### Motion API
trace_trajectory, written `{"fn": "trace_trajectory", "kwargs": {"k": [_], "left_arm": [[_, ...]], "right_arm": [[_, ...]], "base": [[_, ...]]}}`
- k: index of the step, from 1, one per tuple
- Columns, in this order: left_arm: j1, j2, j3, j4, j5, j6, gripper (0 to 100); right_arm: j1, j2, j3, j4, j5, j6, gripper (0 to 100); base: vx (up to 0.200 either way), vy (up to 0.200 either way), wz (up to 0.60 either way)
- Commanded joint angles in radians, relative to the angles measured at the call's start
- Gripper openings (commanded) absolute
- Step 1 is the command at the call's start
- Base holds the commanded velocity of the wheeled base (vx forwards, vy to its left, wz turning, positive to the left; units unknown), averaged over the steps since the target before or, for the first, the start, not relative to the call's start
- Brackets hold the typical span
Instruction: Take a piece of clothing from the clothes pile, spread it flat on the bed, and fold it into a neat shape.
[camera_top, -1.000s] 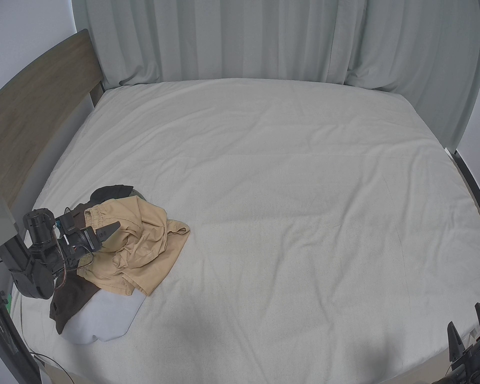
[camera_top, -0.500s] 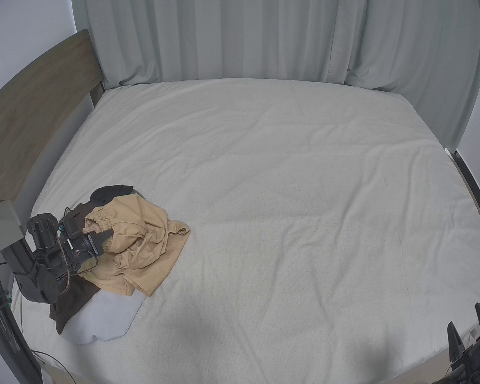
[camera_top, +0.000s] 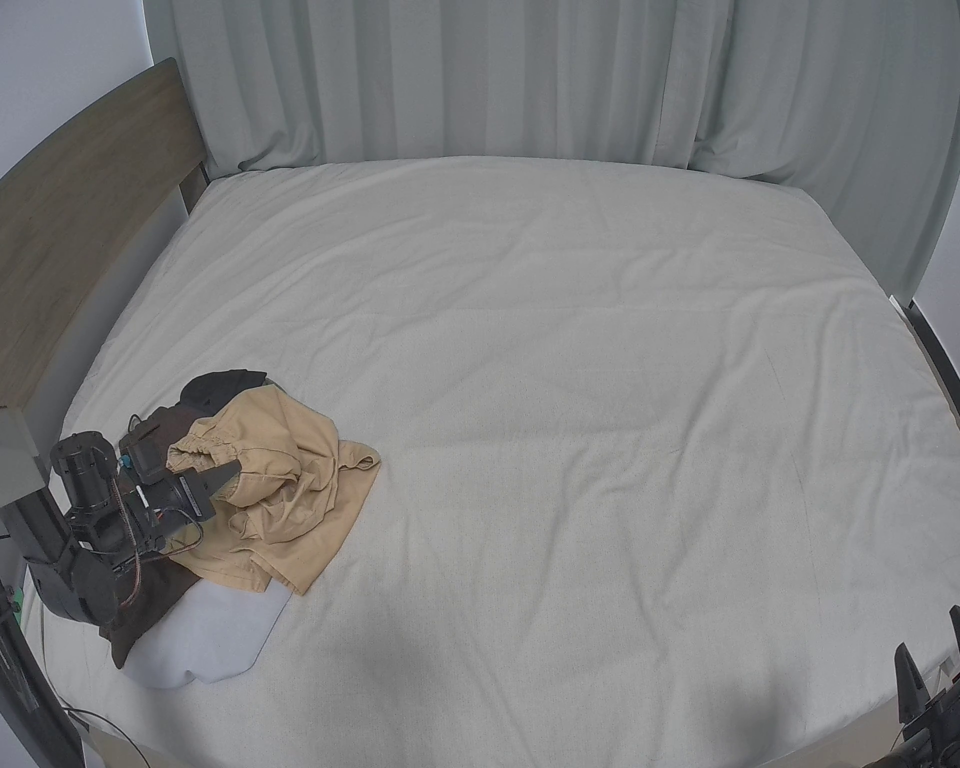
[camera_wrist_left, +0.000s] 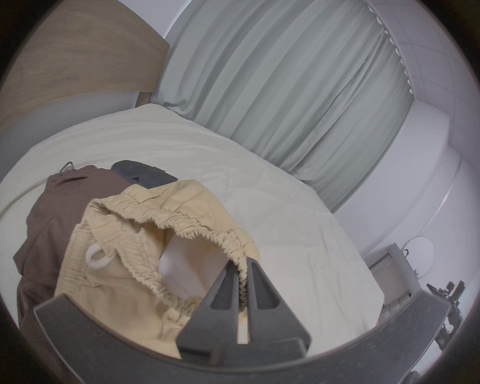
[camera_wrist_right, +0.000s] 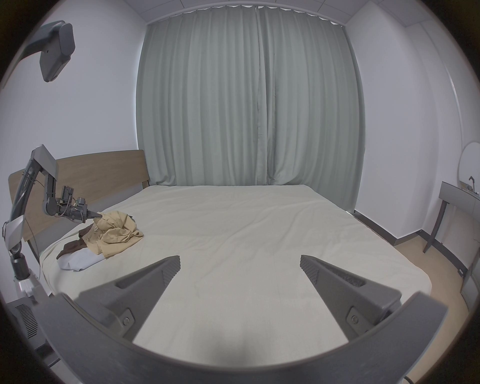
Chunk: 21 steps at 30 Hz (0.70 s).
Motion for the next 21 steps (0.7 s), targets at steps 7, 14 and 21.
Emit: {"fn": "trace_trajectory", "kwargs": {"k": [7,14,21], "left_arm": [[-0.024,-0.049,0.056,-0.064,-0.008,-0.007,0],[-0.045,-0.049,0.079,-0.101,-0.014,-0.013,0],[-0.122,-0.069,0.11,-0.181,-0.013,-0.087,0]], "right_arm": [[-0.001,-0.01,0.018,0.0,0.0,-0.001,100],[-0.001,-0.01,0.018,0.0,0.0,-0.001,100],[-0.001,-0.01,0.018,0.0,0.0,0.001,100]], "base": [[0.0,0.0,0.0],[0.0,0.0,0.0],[0.0,0.0,0.0]]}}
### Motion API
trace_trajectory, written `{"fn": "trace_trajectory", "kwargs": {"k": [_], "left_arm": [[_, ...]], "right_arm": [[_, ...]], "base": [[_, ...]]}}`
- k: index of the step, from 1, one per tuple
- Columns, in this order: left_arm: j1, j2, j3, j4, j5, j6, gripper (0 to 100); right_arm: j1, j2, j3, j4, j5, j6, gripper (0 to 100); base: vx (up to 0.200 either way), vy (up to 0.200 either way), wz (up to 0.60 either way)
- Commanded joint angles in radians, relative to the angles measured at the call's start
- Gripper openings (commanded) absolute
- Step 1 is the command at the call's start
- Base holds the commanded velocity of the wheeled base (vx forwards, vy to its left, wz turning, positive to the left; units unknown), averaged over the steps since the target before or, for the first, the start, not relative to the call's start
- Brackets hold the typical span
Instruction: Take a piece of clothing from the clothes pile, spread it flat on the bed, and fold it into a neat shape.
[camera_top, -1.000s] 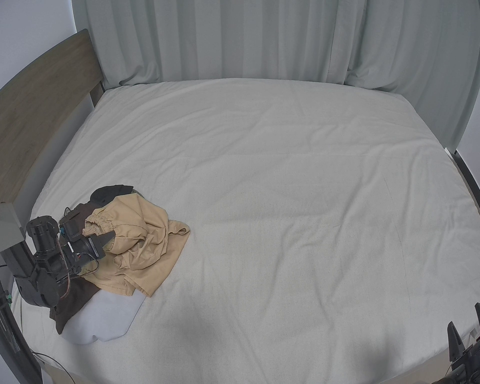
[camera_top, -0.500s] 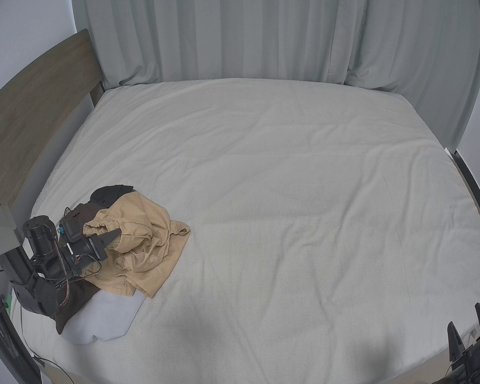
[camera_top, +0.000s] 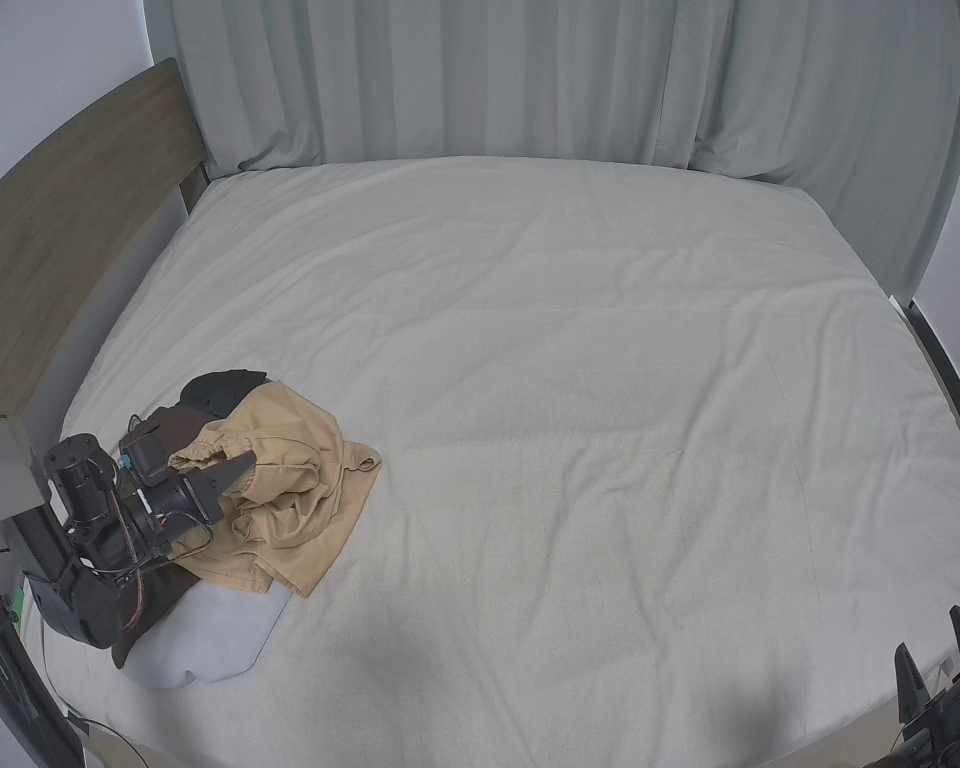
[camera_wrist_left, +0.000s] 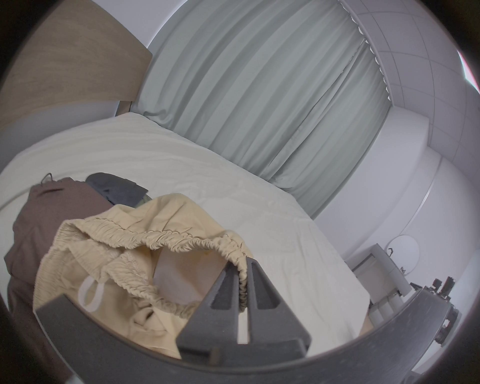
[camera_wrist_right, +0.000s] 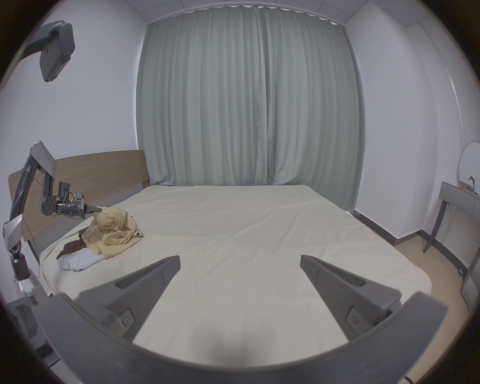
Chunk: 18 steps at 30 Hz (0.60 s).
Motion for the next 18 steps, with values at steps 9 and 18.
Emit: {"fn": "trace_trajectory", "kwargs": {"k": [9,18], "left_arm": [[-0.085,-0.035,0.045,-0.009,0.004,-0.024,0],[-0.157,-0.127,0.09,-0.009,0.006,-0.099,0]], "right_arm": [[0.0,-0.01,0.018,0.0,0.0,0.001,100],[0.0,-0.01,0.018,0.0,-0.001,0.002,100]], "base": [[0.0,0.0,0.0],[0.0,0.0,0.0]]}}
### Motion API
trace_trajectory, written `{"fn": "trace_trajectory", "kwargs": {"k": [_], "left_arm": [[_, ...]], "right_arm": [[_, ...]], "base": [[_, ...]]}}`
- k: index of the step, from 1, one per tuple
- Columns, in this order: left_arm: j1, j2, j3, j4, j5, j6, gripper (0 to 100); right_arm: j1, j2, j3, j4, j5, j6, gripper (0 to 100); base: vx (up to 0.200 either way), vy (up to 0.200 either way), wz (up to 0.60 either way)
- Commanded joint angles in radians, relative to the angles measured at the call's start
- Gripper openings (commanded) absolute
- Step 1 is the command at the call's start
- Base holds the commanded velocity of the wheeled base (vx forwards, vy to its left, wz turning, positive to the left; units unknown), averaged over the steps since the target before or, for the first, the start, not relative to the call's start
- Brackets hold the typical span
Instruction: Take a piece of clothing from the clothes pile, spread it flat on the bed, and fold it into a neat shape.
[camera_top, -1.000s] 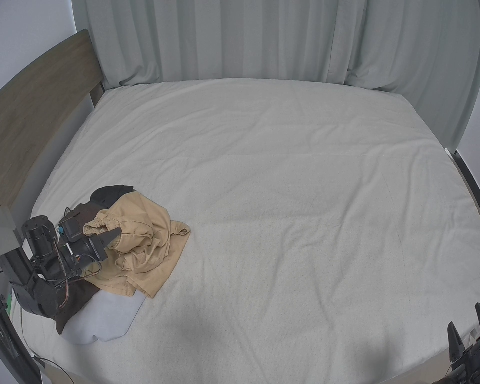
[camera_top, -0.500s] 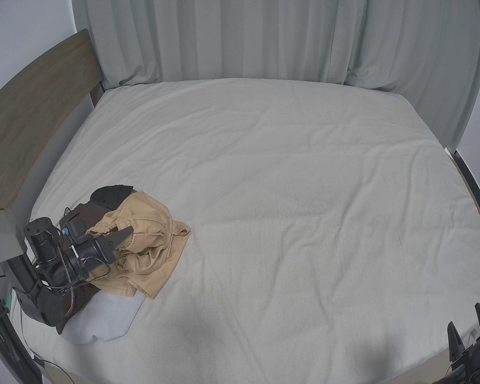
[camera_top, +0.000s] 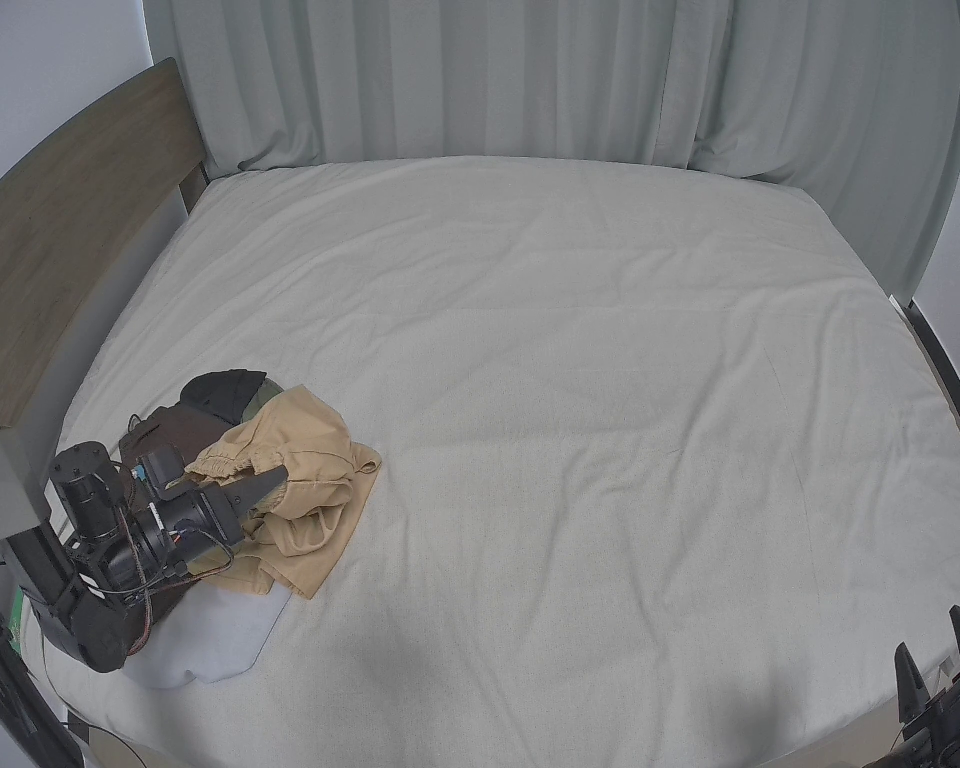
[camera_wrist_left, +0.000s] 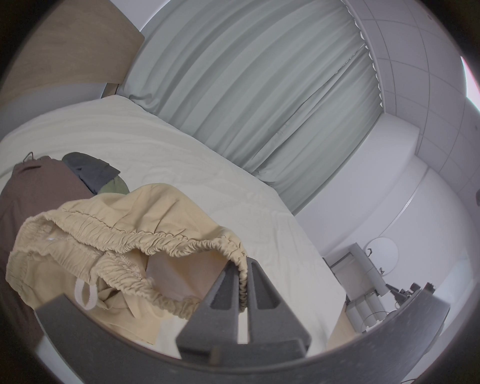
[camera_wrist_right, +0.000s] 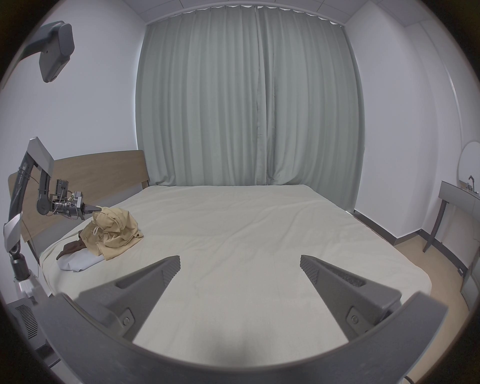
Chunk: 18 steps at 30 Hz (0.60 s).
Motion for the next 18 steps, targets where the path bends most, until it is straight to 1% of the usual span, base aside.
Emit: {"fn": "trace_trajectory", "kwargs": {"k": [1,6,8,12,13,14,18], "left_arm": [[-0.046,-0.072,0.02,-0.001,0.003,-0.038,0],[-0.092,-0.122,0.034,-0.001,0.012,-0.087,0],[-0.119,-0.149,0.041,-0.001,0.033,-0.115,0],[-0.169,-0.178,0.041,-0.001,0.104,-0.162,0],[-0.17,-0.18,0.041,-0.001,0.107,-0.164,0],[-0.193,-0.194,0.041,-0.001,0.136,-0.187,0],[-0.25,-0.229,0.038,-0.001,0.19,-0.234,0]], "right_arm": [[0.0,-0.01,0.018,0.0,0.0,0.0,100],[0.0,-0.012,0.018,0.0,0.0,0.0,100],[0.002,-0.01,0.018,0.0,0.0,0.0,100],[0.0,-0.012,0.018,0.0,0.0,0.0,100],[0.0,-0.01,0.018,0.0,0.0,0.0,100],[0.0,-0.01,0.018,0.0,0.0,0.0,100],[0.0,-0.012,0.018,0.0,0.0,0.001,100]], "base": [[0.0,0.0,0.0],[0.0,0.0,0.0],[0.0,0.0,0.0],[0.0,0.0,0.0],[0.0,0.0,0.0],[0.0,0.0,0.0],[0.0,0.0,0.0]]}}
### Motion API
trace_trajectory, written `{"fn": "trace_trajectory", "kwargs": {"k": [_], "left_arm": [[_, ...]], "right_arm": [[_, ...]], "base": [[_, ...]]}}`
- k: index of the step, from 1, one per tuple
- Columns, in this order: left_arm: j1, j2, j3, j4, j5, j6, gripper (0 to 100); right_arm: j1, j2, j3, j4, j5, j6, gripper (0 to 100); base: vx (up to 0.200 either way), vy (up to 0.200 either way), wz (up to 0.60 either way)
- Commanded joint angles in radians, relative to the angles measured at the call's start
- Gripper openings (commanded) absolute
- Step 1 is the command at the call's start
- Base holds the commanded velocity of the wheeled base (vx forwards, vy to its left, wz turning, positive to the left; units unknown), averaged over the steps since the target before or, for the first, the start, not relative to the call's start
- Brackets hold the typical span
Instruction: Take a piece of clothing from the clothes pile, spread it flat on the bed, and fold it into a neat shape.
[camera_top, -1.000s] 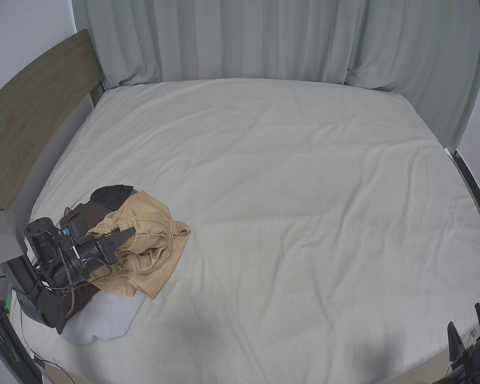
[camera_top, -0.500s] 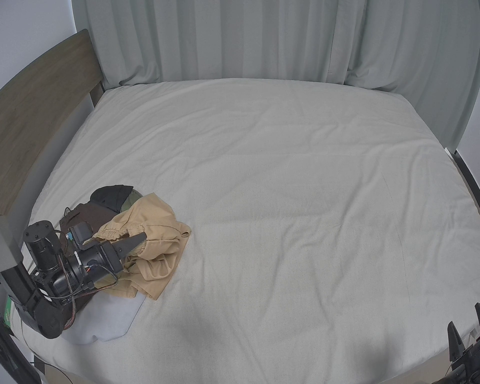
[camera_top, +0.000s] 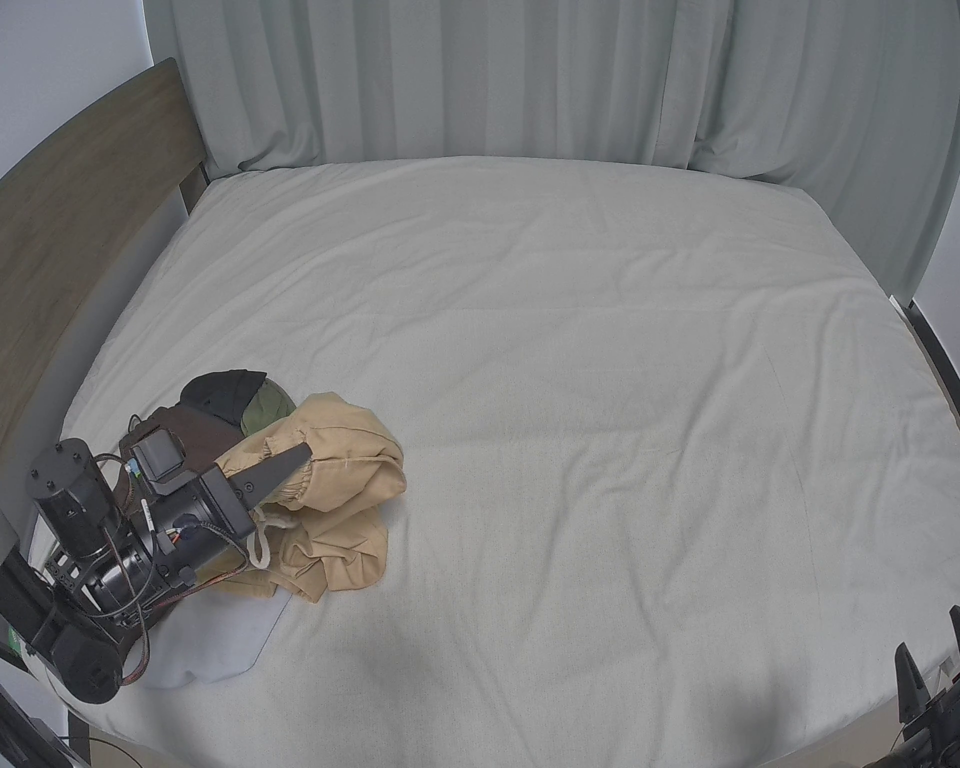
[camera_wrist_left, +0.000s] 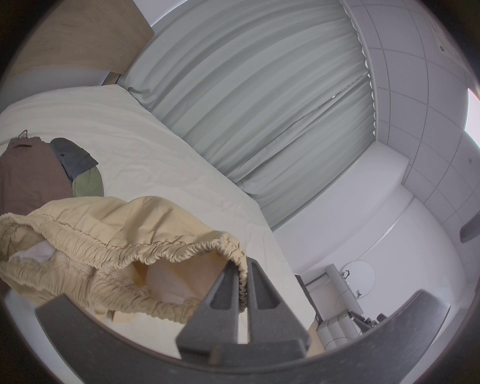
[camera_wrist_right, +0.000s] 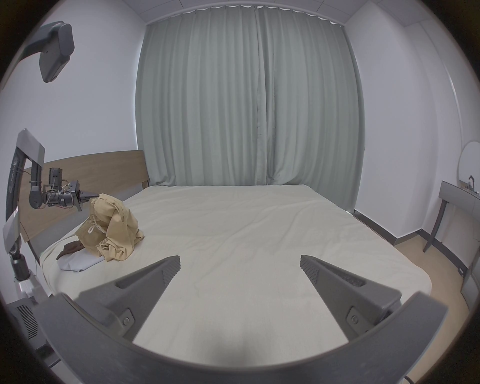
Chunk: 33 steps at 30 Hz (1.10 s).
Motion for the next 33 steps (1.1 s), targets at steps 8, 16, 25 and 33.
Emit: {"fn": "trace_trajectory", "kwargs": {"k": [8,16,25,33], "left_arm": [[-0.147,-0.082,-0.012,-0.001,0.151,-0.078,0],[-0.263,-0.082,-0.069,-0.001,0.309,-0.081,0],[-0.338,-0.073,-0.139,0.003,0.446,-0.085,0],[-0.342,-0.061,-0.221,0.005,0.527,-0.142,0]], "right_arm": [[0.0,-0.01,0.018,0.0,0.001,0.001,100],[0.0,-0.01,0.018,0.0,0.001,0.001,100],[0.0,-0.01,0.018,0.0,0.001,0.001,100],[0.0,-0.01,0.018,0.0,0.001,0.001,100]], "base": [[0.0,0.0,0.0],[0.0,0.0,0.0],[0.0,0.0,0.0],[0.0,0.0,0.0]]}}
